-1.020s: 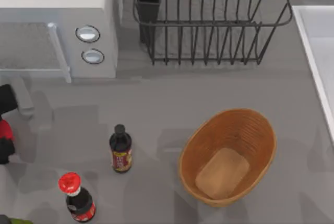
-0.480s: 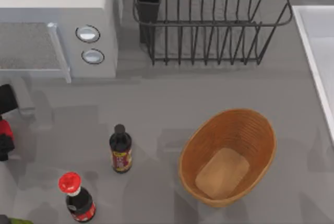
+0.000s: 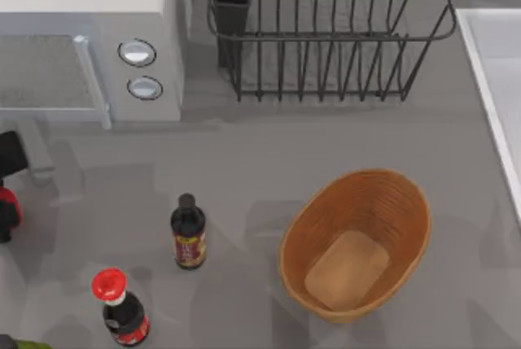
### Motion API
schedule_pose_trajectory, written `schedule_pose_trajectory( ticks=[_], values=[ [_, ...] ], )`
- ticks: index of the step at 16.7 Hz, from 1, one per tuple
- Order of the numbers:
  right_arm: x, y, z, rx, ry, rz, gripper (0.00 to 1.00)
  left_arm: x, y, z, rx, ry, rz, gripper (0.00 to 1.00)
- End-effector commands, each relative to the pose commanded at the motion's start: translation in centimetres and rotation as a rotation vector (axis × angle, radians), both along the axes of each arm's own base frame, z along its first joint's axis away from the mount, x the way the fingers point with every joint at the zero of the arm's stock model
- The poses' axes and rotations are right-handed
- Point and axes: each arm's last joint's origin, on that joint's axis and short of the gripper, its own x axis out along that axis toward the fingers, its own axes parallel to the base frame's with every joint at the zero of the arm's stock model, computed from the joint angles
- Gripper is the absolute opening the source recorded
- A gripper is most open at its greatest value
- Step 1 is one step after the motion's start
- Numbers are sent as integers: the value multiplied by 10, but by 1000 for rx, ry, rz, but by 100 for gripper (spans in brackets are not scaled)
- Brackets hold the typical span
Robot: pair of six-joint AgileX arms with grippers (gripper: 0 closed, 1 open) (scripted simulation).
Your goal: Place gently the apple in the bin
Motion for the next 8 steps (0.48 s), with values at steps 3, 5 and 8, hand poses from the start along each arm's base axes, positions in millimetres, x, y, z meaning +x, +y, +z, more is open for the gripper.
schedule_pose_trajectory(
  ticks=[3,5,8],
  values=[
    [0,0,0,0,0,0,100,0,0,0,0,0,0,0],
    [0,0,0,0,0,0,100,-1,0,8,2,-9,6,0],
    [0,0,0,0,0,0,100,-5,1,7,5,29,-2,0]
  ],
)
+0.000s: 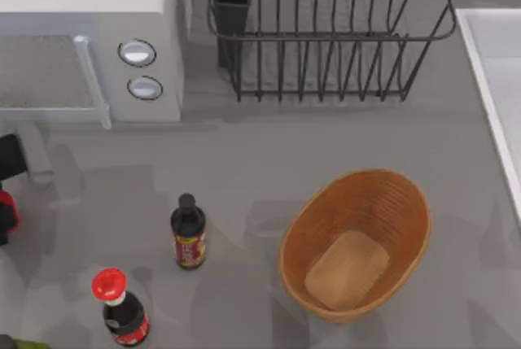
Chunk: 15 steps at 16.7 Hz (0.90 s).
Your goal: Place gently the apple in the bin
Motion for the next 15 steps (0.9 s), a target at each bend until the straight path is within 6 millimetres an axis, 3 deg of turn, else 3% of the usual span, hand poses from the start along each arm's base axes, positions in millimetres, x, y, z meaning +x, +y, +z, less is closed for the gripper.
schedule_pose_trajectory(
  ticks=[3,6,15],
  values=[
    [0,0,0,0,0,0,100,-10,0,3,5,103,-25,0],
    [0,0,0,0,0,0,100,-13,1,21,9,167,-48,0],
    [0,0,0,0,0,0,100,5,-1,135,21,-36,-34,0]
  ],
)
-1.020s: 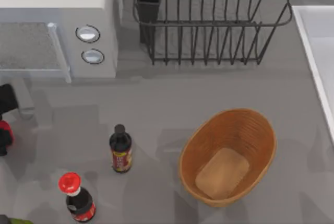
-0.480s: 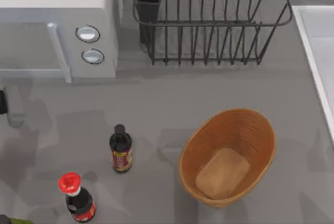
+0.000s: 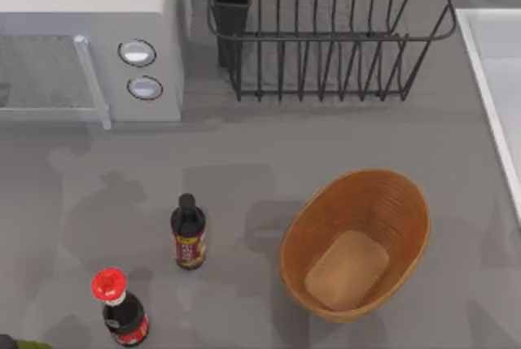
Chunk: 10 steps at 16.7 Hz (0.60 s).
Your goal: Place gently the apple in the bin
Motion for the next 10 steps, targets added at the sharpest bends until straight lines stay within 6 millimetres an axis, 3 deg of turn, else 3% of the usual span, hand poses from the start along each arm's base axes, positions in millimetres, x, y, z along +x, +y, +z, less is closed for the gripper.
schedule_pose_trajectory(
  ticks=[3,10],
  values=[
    [0,0,0,0,0,0,100,-1,0,14,-19,-8,32,0],
    [0,0,0,0,0,0,100,-1,1,14,-23,0,39,0]
  ],
)
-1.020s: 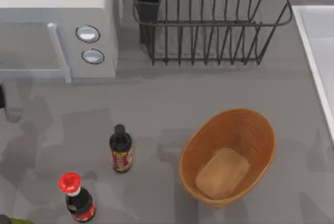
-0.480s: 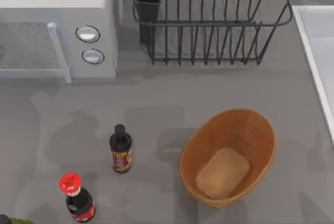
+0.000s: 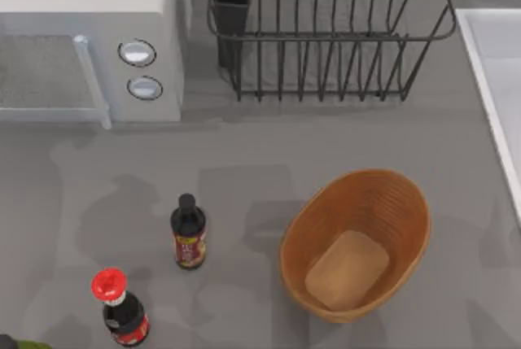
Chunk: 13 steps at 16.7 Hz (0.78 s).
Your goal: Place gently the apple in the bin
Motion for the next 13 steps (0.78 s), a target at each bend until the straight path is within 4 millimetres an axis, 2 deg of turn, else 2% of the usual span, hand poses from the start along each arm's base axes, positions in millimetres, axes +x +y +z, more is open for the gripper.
schedule_pose_trajectory(
  ticks=[2,5,9,13],
  values=[
    [0,0,0,0,0,0,100,2,-10,0,-17,2,1,0],
    [0,0,0,0,0,0,100,9,-47,2,-77,2,13,0],
    [0,0,0,0,0,0,100,13,-126,11,-179,9,89,0],
    [0,0,0,0,0,0,100,-2,-215,28,-263,37,278,0]
  ],
)
